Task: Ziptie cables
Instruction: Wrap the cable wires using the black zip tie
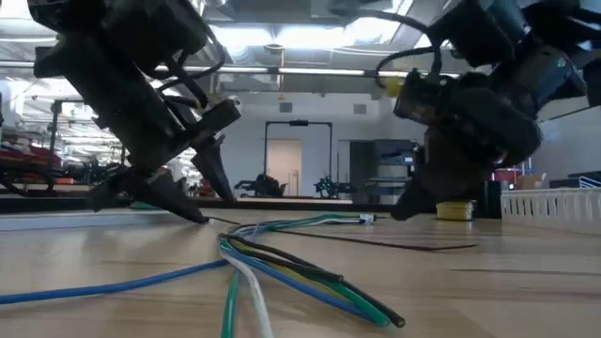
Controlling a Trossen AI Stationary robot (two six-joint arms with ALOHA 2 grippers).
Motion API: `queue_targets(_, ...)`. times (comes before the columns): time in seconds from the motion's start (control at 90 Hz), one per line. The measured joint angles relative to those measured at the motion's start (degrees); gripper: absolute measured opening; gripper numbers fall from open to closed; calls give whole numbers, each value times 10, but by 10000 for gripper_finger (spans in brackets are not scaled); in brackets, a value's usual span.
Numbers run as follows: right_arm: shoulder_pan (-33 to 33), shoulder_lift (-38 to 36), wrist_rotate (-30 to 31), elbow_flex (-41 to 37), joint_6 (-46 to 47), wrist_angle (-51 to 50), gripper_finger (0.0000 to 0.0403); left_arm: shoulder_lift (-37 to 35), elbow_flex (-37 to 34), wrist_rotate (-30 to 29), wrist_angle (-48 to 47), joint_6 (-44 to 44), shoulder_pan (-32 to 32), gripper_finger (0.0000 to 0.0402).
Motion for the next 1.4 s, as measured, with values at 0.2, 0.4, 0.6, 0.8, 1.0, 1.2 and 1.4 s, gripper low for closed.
queue_targets(0.2,0,16,-11,28,-40,-6,143,19,10,2,6,-1,17,175)
queue_targets(0.4,0,17,-30,47,-45,10,143,20,9,4,12,19,25,175)
queue_targets(0.6,0,19,-21,49,-46,82,143,20,9,4,17,49,25,175)
queue_targets(0.8,0,54,-6,50,-32,113,143,20,8,4,27,76,25,175)
queue_targets(1.0,12,104,-8,94,-39,114,143,21,8,4,28,96,25,175)
queue_targets(1.2,27,153,38,133,-59,94,143,21,8,3,28,101,22,175)
queue_targets(1.4,25,178,55,151,-44,75,143,21,8,-1,28,87,19,175)
